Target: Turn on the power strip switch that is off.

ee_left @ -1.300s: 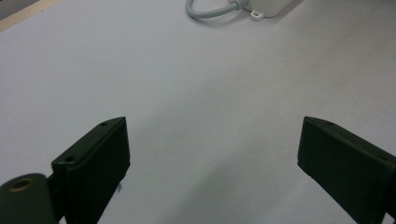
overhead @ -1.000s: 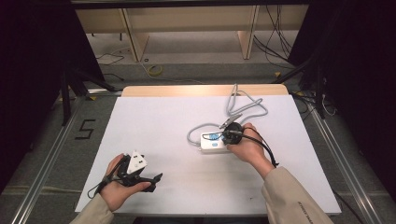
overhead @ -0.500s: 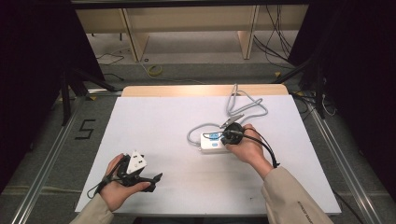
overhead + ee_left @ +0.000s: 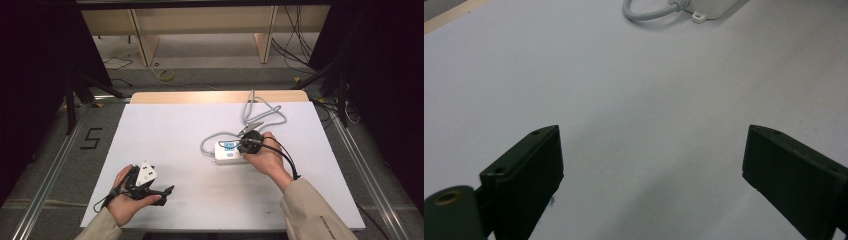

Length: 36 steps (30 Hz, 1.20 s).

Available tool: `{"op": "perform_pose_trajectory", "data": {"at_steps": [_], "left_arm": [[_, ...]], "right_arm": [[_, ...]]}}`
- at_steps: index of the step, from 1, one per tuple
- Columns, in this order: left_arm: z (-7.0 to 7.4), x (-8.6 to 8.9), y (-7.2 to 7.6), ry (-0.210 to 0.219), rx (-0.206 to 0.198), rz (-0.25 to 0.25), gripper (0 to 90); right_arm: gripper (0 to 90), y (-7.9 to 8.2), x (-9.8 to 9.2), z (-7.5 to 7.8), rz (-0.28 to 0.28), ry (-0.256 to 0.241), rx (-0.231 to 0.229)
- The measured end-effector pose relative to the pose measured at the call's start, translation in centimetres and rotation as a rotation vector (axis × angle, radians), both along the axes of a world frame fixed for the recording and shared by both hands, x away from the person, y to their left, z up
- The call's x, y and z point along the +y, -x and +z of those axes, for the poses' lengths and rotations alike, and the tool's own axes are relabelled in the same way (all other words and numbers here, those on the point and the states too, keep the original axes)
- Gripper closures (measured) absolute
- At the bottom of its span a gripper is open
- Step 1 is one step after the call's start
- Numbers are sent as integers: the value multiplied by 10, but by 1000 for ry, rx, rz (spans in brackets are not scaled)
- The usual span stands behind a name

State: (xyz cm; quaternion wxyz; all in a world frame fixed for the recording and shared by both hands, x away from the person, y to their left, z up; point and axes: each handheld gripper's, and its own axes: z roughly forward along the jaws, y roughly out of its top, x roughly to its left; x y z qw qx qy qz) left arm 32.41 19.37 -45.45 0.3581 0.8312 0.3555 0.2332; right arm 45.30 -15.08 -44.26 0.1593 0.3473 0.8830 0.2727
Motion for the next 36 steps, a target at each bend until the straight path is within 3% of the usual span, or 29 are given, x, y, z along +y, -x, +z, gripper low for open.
{"op": "perform_pose_trajectory", "data": {"at_steps": [25, 36], "left_arm": [[0, 1, 1, -1, 3, 3, 89], [1, 2, 1, -3, 6, 4, 89]], "right_arm": [[811, 7, -19, 10, -30, -35, -38], [774, 14, -30, 14, -42, -78, -52]]}}
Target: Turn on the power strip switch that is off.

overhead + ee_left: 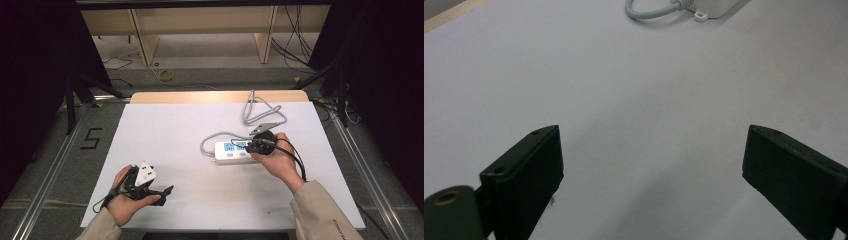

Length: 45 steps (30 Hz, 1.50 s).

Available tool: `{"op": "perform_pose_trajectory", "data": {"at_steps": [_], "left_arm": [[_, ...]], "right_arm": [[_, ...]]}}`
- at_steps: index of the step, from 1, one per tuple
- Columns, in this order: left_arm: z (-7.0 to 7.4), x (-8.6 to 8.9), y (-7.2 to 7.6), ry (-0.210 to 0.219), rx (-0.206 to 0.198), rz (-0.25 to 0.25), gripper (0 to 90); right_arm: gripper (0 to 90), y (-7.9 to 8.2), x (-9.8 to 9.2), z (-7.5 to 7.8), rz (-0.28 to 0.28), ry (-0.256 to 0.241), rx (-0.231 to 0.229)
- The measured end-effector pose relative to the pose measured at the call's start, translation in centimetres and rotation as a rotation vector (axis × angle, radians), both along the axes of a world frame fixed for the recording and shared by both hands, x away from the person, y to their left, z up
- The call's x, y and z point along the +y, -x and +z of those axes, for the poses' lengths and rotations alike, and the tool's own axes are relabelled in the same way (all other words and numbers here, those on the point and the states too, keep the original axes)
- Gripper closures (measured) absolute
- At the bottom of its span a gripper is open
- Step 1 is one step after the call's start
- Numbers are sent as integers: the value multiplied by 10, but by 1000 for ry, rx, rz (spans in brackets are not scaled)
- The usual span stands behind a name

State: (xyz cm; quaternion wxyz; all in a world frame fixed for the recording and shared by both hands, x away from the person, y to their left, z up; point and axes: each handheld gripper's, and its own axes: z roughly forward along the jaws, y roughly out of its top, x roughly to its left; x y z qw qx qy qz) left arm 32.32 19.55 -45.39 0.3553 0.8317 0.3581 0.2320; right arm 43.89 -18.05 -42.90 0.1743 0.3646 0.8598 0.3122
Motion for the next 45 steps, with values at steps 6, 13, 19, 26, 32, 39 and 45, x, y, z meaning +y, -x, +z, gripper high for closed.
{"op": "perform_pose_trajectory", "data": {"at_steps": [6, 13, 19, 26, 32, 39, 45], "left_arm": [[0, 0, 0, 2, -4, 1, 89], [0, 0, 0, 1, -1, 1, 89], [0, 0, 0, -1, 1, 3, 89], [0, 0, 0, 0, -2, 3, 89], [0, 1, 0, -1, 2, 6, 89], [-1, 1, 0, 5, 1, 11, 89], [-1, 1, 0, 3, 3, 10, 88]], "right_arm": [[748, 5, -4, 2, 7, -8, 10], [722, 11, -12, 4, -2, -28, 12], [696, 15, -15, 6, -6, -43, 7], [654, 22, -21, 8, -16, -68, -9], [637, 29, -28, 11, -29, -105, -13], [617, 36, -39, 9, -48, -139, -8], [589, 41, -48, 8, -50, -175, -14]]}}
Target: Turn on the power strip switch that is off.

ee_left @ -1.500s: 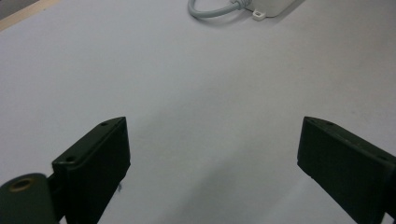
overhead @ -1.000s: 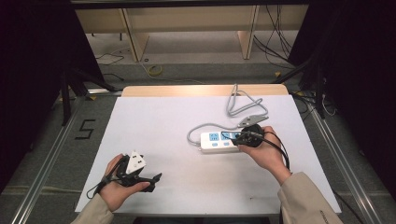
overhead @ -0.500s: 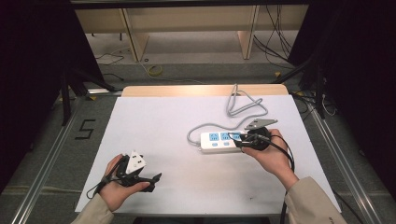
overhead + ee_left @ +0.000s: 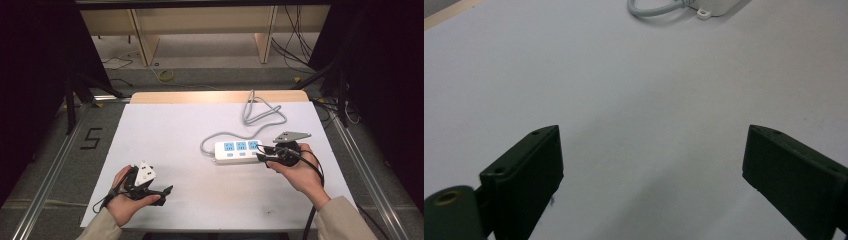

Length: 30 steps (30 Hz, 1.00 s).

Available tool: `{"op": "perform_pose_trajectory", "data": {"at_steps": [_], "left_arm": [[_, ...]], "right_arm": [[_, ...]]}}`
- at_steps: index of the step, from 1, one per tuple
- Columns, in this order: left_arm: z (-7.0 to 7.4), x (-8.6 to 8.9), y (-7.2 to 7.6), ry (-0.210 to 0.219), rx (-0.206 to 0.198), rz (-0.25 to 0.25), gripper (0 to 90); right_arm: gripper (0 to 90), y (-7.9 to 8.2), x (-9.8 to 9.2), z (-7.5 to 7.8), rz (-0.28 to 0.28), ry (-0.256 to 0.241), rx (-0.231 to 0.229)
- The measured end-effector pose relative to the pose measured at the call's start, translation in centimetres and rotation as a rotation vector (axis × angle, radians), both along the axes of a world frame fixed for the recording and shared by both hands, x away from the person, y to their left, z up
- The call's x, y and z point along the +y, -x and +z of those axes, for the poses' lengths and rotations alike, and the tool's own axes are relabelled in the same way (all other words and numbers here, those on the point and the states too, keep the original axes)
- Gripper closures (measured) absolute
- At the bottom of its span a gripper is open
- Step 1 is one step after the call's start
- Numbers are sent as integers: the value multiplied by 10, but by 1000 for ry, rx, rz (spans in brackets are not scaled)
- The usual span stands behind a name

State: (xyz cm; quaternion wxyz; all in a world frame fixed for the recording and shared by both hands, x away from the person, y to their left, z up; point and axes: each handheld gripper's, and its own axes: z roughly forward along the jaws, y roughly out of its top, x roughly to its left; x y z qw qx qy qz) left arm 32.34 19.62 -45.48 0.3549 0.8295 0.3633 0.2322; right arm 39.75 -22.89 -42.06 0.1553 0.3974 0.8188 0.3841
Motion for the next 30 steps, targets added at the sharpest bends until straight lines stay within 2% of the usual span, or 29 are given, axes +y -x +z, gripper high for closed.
{"op": "perform_pose_trajectory", "data": {"at_steps": [15, 24, 30], "left_arm": [[0, 1, 0, -2, 3, 2, 89], [0, 2, 0, 1, 1, 4, 88], [0, 3, 0, 0, 2, 3, 88]], "right_arm": [[511, 12, -14, -5, 20, -20, -34], [425, 23, -24, -12, 13, -27, -42], [386, 30, -30, -15, 7, -49, -50]]}}
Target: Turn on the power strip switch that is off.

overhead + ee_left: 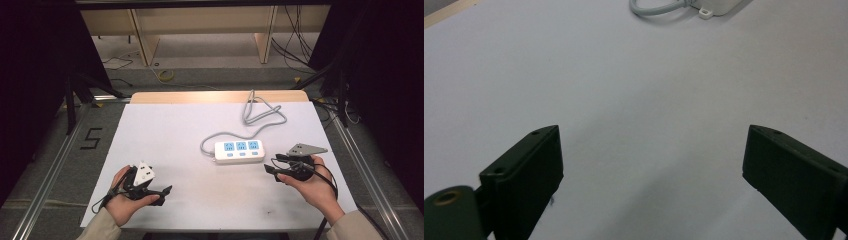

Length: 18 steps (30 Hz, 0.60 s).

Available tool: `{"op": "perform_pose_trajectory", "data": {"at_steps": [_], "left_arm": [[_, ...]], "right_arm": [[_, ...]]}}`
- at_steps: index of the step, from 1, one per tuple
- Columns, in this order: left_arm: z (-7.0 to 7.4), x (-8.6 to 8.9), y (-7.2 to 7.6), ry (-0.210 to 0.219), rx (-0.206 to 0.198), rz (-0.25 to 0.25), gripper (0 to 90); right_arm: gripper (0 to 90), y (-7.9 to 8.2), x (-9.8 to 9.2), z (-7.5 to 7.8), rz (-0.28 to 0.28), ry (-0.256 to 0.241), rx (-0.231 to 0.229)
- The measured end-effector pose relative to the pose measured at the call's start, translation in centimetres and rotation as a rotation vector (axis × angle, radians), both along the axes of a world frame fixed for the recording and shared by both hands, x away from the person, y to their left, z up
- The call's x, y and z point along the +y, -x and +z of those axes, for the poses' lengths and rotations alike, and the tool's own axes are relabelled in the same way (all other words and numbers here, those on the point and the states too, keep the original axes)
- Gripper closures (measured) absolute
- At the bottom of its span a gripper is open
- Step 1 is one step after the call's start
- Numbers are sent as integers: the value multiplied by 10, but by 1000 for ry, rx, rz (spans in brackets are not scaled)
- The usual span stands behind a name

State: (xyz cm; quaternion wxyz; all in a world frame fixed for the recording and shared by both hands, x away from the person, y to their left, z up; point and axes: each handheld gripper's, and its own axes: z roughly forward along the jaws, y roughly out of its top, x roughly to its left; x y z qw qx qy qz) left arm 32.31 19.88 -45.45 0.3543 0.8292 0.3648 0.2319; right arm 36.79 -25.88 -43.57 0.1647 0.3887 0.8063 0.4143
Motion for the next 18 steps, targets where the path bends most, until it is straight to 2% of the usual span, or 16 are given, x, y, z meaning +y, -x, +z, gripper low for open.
{"op": "perform_pose_trajectory", "data": {"at_steps": [9, 18], "left_arm": [[1, 1, 1, 4, 0, 3, 88], [0, -2, 0, 4, 6, -2, 88]], "right_arm": [[370, 10, -8, -8, -12, -14, -4], [336, 11, -8, -7, -23, -23, -21]]}}
